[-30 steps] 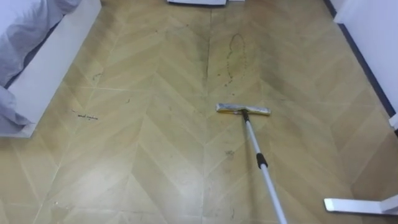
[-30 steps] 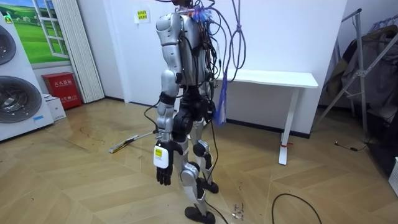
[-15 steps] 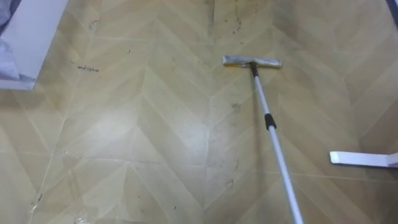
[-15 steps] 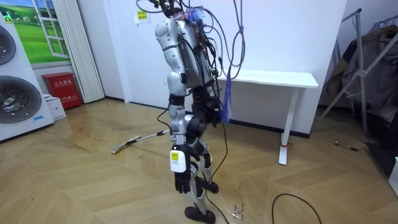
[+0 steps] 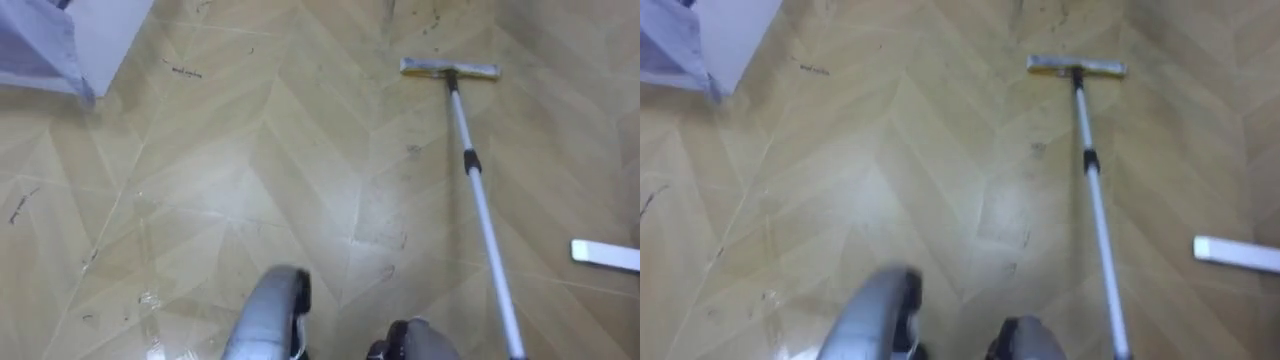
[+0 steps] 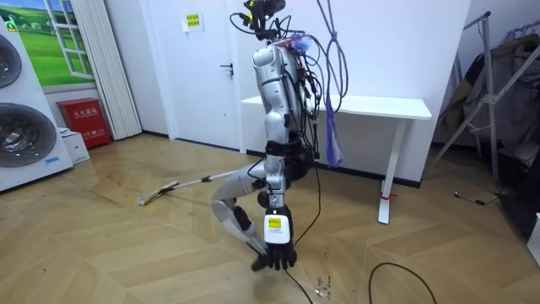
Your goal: Mop floor
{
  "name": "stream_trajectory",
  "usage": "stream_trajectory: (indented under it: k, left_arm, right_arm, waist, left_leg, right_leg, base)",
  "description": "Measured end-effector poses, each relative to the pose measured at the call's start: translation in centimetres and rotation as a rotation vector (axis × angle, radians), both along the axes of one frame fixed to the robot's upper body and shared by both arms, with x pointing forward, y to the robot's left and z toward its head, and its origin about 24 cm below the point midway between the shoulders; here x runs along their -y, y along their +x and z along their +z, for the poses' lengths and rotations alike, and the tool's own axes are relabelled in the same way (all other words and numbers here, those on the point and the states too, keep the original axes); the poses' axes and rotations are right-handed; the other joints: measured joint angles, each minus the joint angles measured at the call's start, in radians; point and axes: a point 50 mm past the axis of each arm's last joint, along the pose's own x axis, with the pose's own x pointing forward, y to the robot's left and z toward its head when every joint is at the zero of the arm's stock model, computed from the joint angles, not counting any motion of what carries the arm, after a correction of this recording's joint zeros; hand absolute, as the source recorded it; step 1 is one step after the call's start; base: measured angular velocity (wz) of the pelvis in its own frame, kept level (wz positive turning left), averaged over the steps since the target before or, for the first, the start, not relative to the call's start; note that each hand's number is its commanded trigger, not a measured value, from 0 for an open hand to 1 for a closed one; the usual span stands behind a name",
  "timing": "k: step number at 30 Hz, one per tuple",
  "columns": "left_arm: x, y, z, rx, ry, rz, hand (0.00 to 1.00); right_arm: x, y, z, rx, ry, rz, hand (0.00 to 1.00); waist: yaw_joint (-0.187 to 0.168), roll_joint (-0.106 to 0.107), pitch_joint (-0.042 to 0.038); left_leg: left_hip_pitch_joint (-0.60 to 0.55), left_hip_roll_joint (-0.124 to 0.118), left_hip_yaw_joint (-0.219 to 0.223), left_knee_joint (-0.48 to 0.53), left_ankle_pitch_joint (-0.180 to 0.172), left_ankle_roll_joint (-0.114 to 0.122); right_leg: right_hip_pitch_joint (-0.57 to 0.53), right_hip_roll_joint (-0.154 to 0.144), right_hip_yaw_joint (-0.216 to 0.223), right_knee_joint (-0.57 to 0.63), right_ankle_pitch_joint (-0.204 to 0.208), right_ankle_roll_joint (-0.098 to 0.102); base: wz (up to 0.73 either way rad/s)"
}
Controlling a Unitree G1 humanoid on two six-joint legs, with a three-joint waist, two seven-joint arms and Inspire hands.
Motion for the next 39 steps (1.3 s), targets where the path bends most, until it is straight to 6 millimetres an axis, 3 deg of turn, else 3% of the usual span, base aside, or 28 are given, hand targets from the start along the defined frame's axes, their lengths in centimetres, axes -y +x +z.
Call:
stream_trajectory:
  k: [2,5,6,7,8,9,10,11,12,14,15,18,21,22,24,25,26,28,29,31,32,33,34,35,36,37,38,39]
  left_arm:
    - [-0.5,-0.1,0.1,0.011,-0.007,-0.01,0.0]
    - [-1.4,0.3,0.3,0.006,-0.033,-0.062,0.0]
    - [-1.4,0.3,0.3,0.002,-0.04,-0.062,0.0]
    - [-1.4,1.0,0.4,0.008,-0.057,-0.07,0.0]
    - [-1.3,1.3,0.4,0.01,-0.066,-0.071,0.0]
    - [-1.1,1.3,0.3,0.005,-0.075,-0.069,0.0]
    - [-0.9,2.3,0.4,0.025,-0.076,-0.074,0.0]
    - [-0.9,2.6,0.4,0.034,-0.072,-0.076,0.0]
    - [-0.8,3.2,0.5,0.057,-0.059,-0.08,0.0]
    - [-1.0,4.2,0.8,0.099,-0.026,-0.088,0.0]
    - [-0.9,4.3,0.8,0.102,-0.024,-0.09,0.0]
    - [-0.3,4.1,0.6,0.096,-0.024,-0.11,0.0]
    - [0.3,2.4,0.2,0.037,-0.031,-0.119,0.0]
    - [0.1,1.5,0.2,0.005,-0.024,-0.108,0.0]
    - [-0.1,1.0,0.2,-0.021,-0.017,-0.092,0.0]
    - [-0.2,1.0,0.2,-0.02,-0.015,-0.085,0.0]
    - [-0.3,1.0,0.2,-0.018,-0.008,-0.077,0.0]
    - [-0.5,1.4,0.4,0.014,0.001,-0.061,0.0]
    - [-0.5,2.1,0.5,0.052,-0.006,-0.044,0.0]
    - [-0.8,2.7,0.8,0.083,0.0,-0.045,0.0]
    - [-1.0,2.4,0.9,0.087,0.003,-0.046,0.0]
    - [-1.0,2.3,0.9,0.088,0.003,-0.049,0.0]
    - [-1.0,1.9,0.9,0.084,-0.005,-0.046,0.0]
    - [-0.9,1.6,0.9,0.081,-0.015,-0.045,0.0]
    - [-1.0,1.7,0.9,0.08,-0.019,-0.048,0.0]
    - [-1.2,1.6,0.9,0.075,-0.026,-0.048,0.0]
    - [-1.1,1.7,0.9,0.073,-0.029,-0.053,0.0]
    - [-0.8,2.4,0.9,0.083,-0.041,-0.071,0.0]
  right_arm:
    - [0.4,1.1,0.7,0.037,0.014,0.011,1.0]
    - [1.6,-1.4,0.1,-0.011,0.019,-0.026,1.0]
    - [1.8,-2.2,-0.1,-0.028,0.02,-0.039,1.0]
    - [2.3,-4.3,-0.7,-0.077,0.015,-0.058,1.0]
    - [2.5,-5.3,-0.9,-0.104,0.012,-0.069,1.0]
    - [3.0,-7.1,-1.2,-0.157,-0.005,-0.077,1.0]
    - [3.6,-8.8,-1.3,-0.204,-0.035,-0.095,1.0]
    - [3.8,-9.8,-1.4,-0.228,-0.048,-0.102,1.0]
    - [3.7,-11.6,-1.7,-0.275,-0.06,-0.113,1.0]
    - [2.1,-13.0,-2.7,-0.308,-0.046,-0.129,1.0]
    - [1.6,-13.2,-2.9,-0.311,-0.038,-0.136,1.0]
    - [-0.6,-14.5,-3.9,-0.333,0.007,-0.182,1.0]
    - [-1.2,-15.8,-4.1,-0.375,0.024,-0.217,1.0]
    - [-1.2,-15.7,-4.0,-0.385,0.024,-0.218,1.0]
    - [-0.7,-15.1,-3.8,-0.391,0.014,-0.223,1.0]
    - [-0.2,-13.6,-3.5,-0.366,0.001,-0.216,1.0]
    - [0.1,-12.5,-3.2,-0.345,-0.008,-0.204,1.0]
    - [1.5,-7.0,-1.6,-0.225,-0.046,-0.165,1.0]
    - [2.1,-3.7,-0.4,-0.134,-0.057,-0.148,1.0]
    - [2.4,0.2,1.3,0.003,-0.069,-0.117,1.0]
    - [2.1,2.3,2.2,0.085,-0.063,-0.098,1.0]
    - [2.0,2.9,2.5,0.108,-0.054,-0.096,1.0]
    - [1.8,3.4,2.6,0.128,-0.036,-0.096,1.0]
    - [1.8,3.0,2.4,0.119,-0.023,-0.105,1.0]
    - [1.8,2.4,2.1,0.109,-0.015,-0.114,1.0]
    - [1.9,0.4,1.1,0.067,0.004,-0.136,1.0]
    - [2.1,-0.8,0.6,0.041,0.008,-0.153,1.0]
    - [2.7,-3.7,-0.2,-0.033,-0.004,-0.184,1.0]
  waist:
    - [-0.002,0.005,-0.0088]
    - [-0.016,0.047,-0.0306]
    - [-0.019,0.055,-0.0345]
    - [-0.029,0.063,-0.0364]
    - [-0.04,0.064,-0.0375]
    - [-0.064,0.072,-0.0395]
    - [-0.074,0.088,-0.0323]
    - [-0.075,0.1,-0.0303]
    - [-0.078,0.124,-0.0346]
    - [-0.104,0.152,-0.0344]
    - [-0.118,0.157,-0.0368]
    - [-0.129,0.16,-0.0371]
    - [-0.124,0.146,-0.0365]
    - [-0.121,0.136,-0.0349]
    - [-0.106,0.13,-0.0343]
    - [-0.094,0.125,-0.0306]
    - [-0.091,0.115,-0.0255]
    - [-0.061,0.061,-0.0168]
    - [-0.036,0.046,-0.0107]
    - [0.001,0.033,-0.0049]
    - [0.015,0.021,0.0012]
    - [0.018,0.017,0.0021]
    - [0.021,0.018,0.0002]
    - [0.021,0.026,-0.0017]
    - [0.02,0.03,-0.0026]
    - [0.013,0.026,-0.006]
    - [0.009,0.029,-0.0071]
    - [-0.006,0.047,-0.0112]
  left_leg:
    - [0.099,-0.007,0.008,-0.366,-0.055,-0.004]
    - [0.312,-0.02,0.001,-0.807,-0.094,0.013]
    - [0.339,-0.021,0.0,-0.84,-0.102,0.02]
    - [0.36,-0.045,0.006,-0.861,-0.157,0.072]
    - [0.367,-0.058,0.011,-0.862,-0.174,0.089]
    - [0.382,-0.086,0.015,-0.85,-0.217,0.112]
    - [0.393,-0.108,0.012,-0.818,-0.256,0.13]
    - [0.399,-0.111,0.01,-0.797,-0.28,0.137]
    - [0.408,-0.111,0.0,-0.763,-0.327,0.145]
    - [0.435,-0.105,-0.002,-0.753,-0.372,0.158]
    - [0.439,-0.107,-0.002,-0.756,-0.378,0.162]
    - [0.49,-0.107,0.0,-0.795,-0.419,0.162]
    - [0.591,-0.104,-0.001,-0.862,-0.456,0.14]
    - [0.643,-0.102,-0.004,-0.882,-0.476,0.127]
    - [0.673,-0.076,0.002,-0.81,-0.495,0.098]
    - [0.621,-0.044,0.011,-0.649,-0.445,0.047]
    - [0.585,-0.028,0.008,-0.56,-0.394,0.036]
    - [0.431,-0.01,0.007,-0.287,-0.077,-0.008]
    - [0.341,0.009,0.005,-0.192,-0.048,-0.008]
    - [0.225,0.036,0.003,-0.149,-0.075,0.004]
    - [0.195,0.038,0.003,-0.236,-0.112,0.008]
    - [0.196,0.033,0.002,-0.318,-0.132,0.009]
    - [0.224,0.029,0.008,-0.522,-0.16,0.006]
    - [0.263,0.018,0.004,-0.745,-0.16,0.003]
    - [0.281,0.016,0.005,-0.827,-0.165,0.018]
    - [0.305,-0.003,0.016,-0.849,-0.186,0.08]
    - [0.316,-0.013,0.018,-0.845,-0.2,0.1]
    - [0.339,-0.039,0.018,-0.835,-0.228,0.126]
  right_leg:
    - [0.032,-0.007,-0.009,-0.021,-0.02,0.038]
    - [0.082,-0.002,-0.05,-0.028,-0.043,0.074]
    - [0.091,0.0,-0.052,-0.03,-0.05,0.081]
    - [0.111,-0.017,-0.049,-0.035,-0.058,0.085]
    - [0.123,-0.032,-0.049,-0.037,-0.054,0.101]
    - [0.128,-0.037,-0.005,-0.003,-0.05,0.108]
    - [0.079,-0.032,0.056,0.122,0.029,0.118]
    - [0.04,-0.021,0.09,0.189,0.089,0.122]
    - [-0.016,0.006,0.136,0.294,0.196,0.125]
    - [-0.119,0.051,0.167,0.335,0.199,0.144]
    - [-0.141,0.053,0.164,0.312,0.198,0.145]
    - [-0.187,0.064,0.147,0.025,0.196,0.147]
    - [-0.169,0.065,0.078,-0.25,0.24,0.106]
    - [-0.14,0.059,0.042,-0.289,0.275,0.081]
    - [-0.092,0.061,0.016,-0.256,0.261,0.075]
    - [-0.076,0.065,-0.003,-0.212,0.228,0.063]
    - [-0.07,0.066,-0.003,-0.182,0.209,0.046]
    - [-0.069,0.067,0.021,-0.092,0.13,0.029]
    - [-0.07,0.08,0.033,-0.067,0.102,0.022]
    - [-0.061,0.105,0.046,-0.049,0.067,0.019]
    - [-0.036,0.112,0.051,-0.052,0.046,0.023]
    - [-0.021,0.113,0.053,-0.055,0.033,0.029]
    - [0.017,0.114,0.049,-0.07,0.011,0.039]
    - [0.059,0.113,0.038,-0.089,-0.012,0.051]
    - [0.08,0.111,0.032,-0.098,-0.026,0.059]
    - [0.119,0.091,0.025,-0.112,-0.054,0.081]
    - [0.139,0.083,0.024,-0.119,-0.064,0.093]
    - [0.166,0.074,0.044,-0.107,-0.066,0.105]
  base:
    - [0.3]
    - [0.49]
    - [0.45]
    - [0.43]
    - [0.61]
    - [0.51]
    - [0.4]
    - [0.13]
    - [-0.08]
    - [-0.08]
    - [0.0]
    - [-0.16]
    - [-0.14]
    - [0.0]
    - [-0.02]
    - [-0.09]
    - [-0.13]
    - [-0.24]
    - [-0.34]
    - [-0.38]
    - [-0.25]
    - [-0.03]
    - [0.15]
    - [0.18]
    - [0.32]
    - [0.36]
    - [0.68]
    - [0.74]
